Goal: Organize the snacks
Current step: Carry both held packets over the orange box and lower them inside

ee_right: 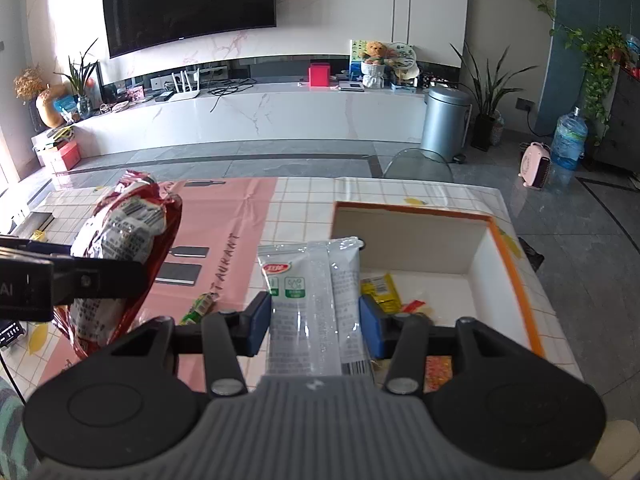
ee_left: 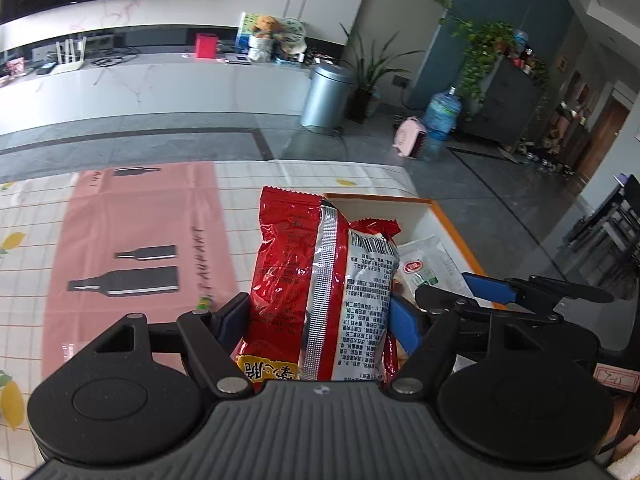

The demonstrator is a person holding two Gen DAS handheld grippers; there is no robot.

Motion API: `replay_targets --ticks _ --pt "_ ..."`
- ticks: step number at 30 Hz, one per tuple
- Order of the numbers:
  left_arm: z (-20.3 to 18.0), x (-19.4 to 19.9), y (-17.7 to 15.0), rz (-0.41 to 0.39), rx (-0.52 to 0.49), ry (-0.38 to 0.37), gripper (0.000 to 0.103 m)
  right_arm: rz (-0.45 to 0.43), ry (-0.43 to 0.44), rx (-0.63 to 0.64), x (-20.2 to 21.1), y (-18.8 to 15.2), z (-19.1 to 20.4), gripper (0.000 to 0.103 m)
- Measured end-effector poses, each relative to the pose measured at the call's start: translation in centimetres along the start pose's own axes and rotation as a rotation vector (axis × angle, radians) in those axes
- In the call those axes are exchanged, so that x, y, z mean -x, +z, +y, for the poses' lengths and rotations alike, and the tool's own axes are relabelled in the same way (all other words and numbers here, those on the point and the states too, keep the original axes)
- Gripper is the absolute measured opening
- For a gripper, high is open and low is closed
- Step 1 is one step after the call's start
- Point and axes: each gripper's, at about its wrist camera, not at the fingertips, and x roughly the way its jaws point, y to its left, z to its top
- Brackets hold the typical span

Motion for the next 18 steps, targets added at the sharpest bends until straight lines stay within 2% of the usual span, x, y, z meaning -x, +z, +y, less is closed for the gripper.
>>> replay_targets --ticks 4,9,18 --pt "-2.5 -1.0 0.4 0.005 -0.047 -0.021 0.084 0.017 -0.035 0.004 1.3 0.0 -2.8 0.046" --pt "-5.8 -3.4 0.5 0.048 -0.107 -0.047 0.084 0.050 -0.085 0.020 1.8 -0.7 -6.1 0.046" --pt "-10.0 -9.1 -0.8 0.179 -0.256 -0.016 0.084 0.171 -0.100 0.069 -1.1 -2.3 -10.5 0.046"
